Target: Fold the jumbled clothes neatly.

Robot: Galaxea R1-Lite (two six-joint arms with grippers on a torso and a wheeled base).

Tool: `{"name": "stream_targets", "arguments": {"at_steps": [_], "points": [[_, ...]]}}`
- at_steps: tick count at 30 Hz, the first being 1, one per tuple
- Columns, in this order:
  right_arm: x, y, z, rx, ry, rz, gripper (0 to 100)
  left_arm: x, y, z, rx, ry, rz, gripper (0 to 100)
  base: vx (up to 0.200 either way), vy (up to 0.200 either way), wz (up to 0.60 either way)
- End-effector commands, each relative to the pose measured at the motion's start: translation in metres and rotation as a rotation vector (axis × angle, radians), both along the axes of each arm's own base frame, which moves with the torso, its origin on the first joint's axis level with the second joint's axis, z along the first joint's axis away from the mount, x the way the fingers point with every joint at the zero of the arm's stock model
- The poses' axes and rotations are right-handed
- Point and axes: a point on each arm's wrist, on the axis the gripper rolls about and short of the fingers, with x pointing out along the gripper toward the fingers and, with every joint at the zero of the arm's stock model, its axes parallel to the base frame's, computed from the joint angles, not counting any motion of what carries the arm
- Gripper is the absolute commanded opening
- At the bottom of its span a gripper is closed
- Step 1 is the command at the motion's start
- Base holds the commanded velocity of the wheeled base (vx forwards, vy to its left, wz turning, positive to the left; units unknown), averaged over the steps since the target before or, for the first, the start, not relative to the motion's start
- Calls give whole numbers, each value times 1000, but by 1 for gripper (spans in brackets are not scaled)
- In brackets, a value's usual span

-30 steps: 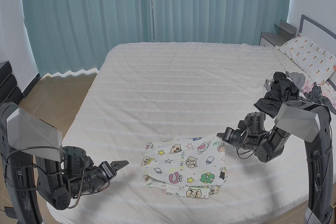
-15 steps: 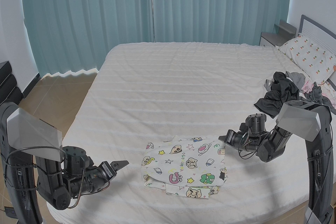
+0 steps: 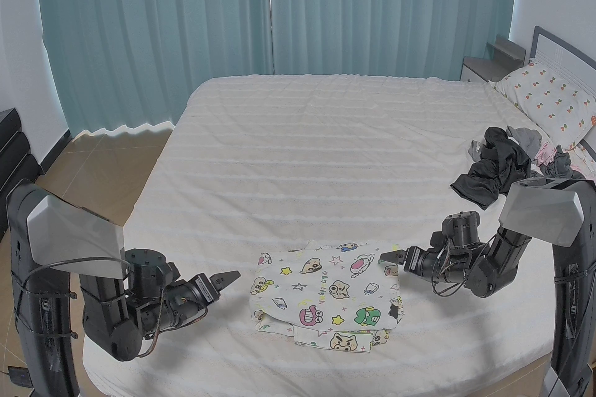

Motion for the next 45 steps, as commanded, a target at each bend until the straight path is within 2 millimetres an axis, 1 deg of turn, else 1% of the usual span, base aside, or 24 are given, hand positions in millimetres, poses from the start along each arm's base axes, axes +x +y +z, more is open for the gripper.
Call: {"name": "stream_targets", "arguments": {"at_steps": [1,4,5,6,10,14,15,16,17,19,24,28,32,35,36,37,38,45], "points": [[-18,12,-1,-30,28,65,100,33,-20,-17,74,5,-67,100,0,0,0],[-22,15,-3,-40,36,80,100,44,-33,-19,120,41,-108,100,0,0,0],[-22,15,-3,-40,35,81,100,44,-34,-19,121,42,-111,100,0,0,0],[-23,15,-4,-49,34,89,100,51,-38,-19,147,49,-131,100,0,0,0],[-28,15,-8,-89,31,121,100,61,-46,-21,185,57,-159,100,0,0,0],[-28,15,-13,-117,30,128,100,63,-51,-22,197,54,-160,100,0,0,0],[-26,14,-14,-142,21,101,100,63,-57,-25,198,52,-174,100,0,0,0],[-26,14,-14,-145,21,101,100,63,-57,-25,198,52,-174,100,0,0,0],[-28,13,-16,-155,27,101,100,63,-62,-26,198,50,-186,100,0,0,0],[-29,14,-17,-158,31,106,100,62,-66,-26,199,48,-196,100,0,0,0],[-36,27,-28,-175,52,145,100,62,-71,-28,236,80,-219,100,0,0,0],[-34,31,-28,-171,43,154,100,64,-75,-27,247,85,-220,100,0,0,0],[-33,31,-27,-169,39,157,100,60,-93,-25,254,86,-265,100,0,0,0],[-30,33,-26,-164,32,158,100,56,-100,-25,262,87,-276,100,0,0,0],[-29,33,-26,-163,30,157,0,56,-100,-25,263,87,-277,100,0,0,0],[-27,35,-27,-158,24,161,0,56,-100,-25,263,88,-271,100,0,0,0],[-27,36,-27,-156,23,165,0,56,-100,-24,260,88,-270,0,0,0,0],[-26,37,-26,-138,18,166,0,55,-99,-21,206,105,-228,0,0,0,0]]}}
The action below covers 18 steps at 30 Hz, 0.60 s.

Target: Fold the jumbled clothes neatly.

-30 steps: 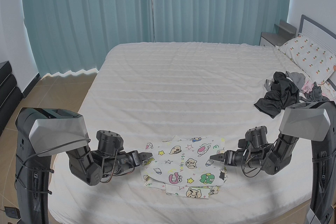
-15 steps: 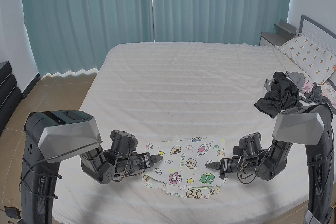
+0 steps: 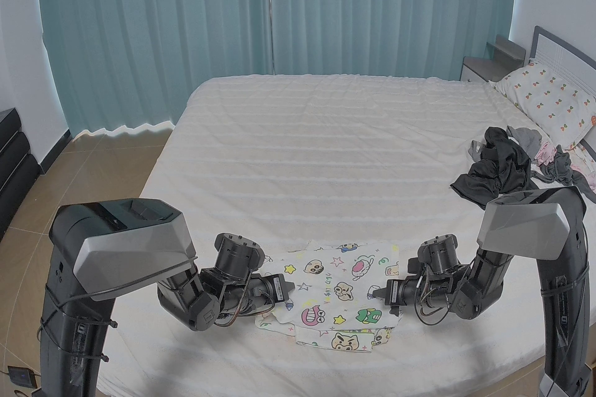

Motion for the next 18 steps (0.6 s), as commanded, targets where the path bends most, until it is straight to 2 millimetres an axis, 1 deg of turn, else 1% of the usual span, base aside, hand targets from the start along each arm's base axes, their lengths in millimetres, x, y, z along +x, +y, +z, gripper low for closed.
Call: {"name": "stream_targets", "arguments": {"at_steps": [1,7,11,18], "points": [[0,1,0,8,2,6,0,0,0,4,-20,-5,14,0,0,0,0],[-3,5,10,61,-14,-12,0,-11,10,8,-101,-57,39,0,0,0,0],[-4,5,13,97,-52,-27,0,-14,10,9,-136,-102,35,0,0,0,0],[-9,4,17,117,-90,-29,0,-14,10,9,-145,-100,44,0,0,0,0]]}}
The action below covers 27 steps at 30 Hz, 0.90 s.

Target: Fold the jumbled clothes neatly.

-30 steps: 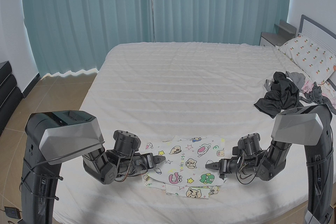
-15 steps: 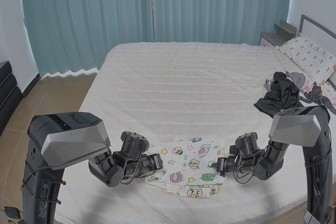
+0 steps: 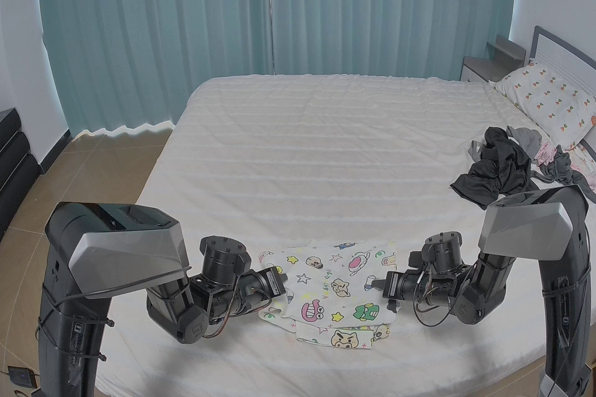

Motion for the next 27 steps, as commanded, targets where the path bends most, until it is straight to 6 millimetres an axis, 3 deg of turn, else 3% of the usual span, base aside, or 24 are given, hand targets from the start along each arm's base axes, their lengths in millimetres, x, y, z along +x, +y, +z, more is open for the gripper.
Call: {"name": "stream_targets", "arguments": {"at_steps": [1,5,27], "points": [[-4,-1,4,8,-18,0,0,-2,1,1,-9,12,9,0,0,0,0],[-8,-4,13,19,-34,-3,0,-2,1,4,-33,23,23,0,0,0,0],[-14,-5,24,43,-37,9,0,-13,5,5,-56,8,18,0,-18,-200,0]]}}
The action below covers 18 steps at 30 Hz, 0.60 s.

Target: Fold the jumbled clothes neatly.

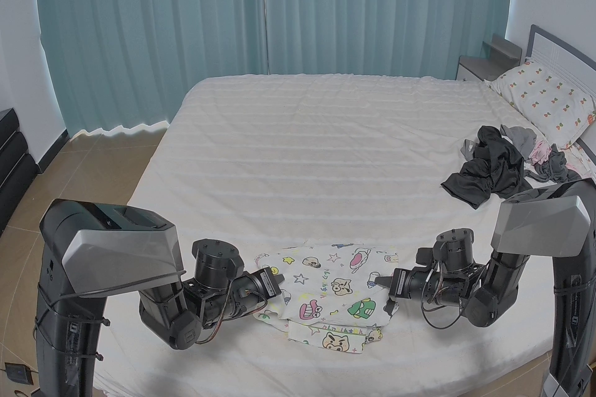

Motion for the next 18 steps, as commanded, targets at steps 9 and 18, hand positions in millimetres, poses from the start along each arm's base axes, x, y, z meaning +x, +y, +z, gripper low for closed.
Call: {"name": "stream_targets", "arguments": {"at_steps": [9,18], "points": [[0,-1,3,2,-8,-4,0,-1,0,0,2,2,-1,0,0,-200,0],[-1,-2,6,5,-12,-6,0,-3,-2,0,2,6,-10,0,0,-200,0]]}}
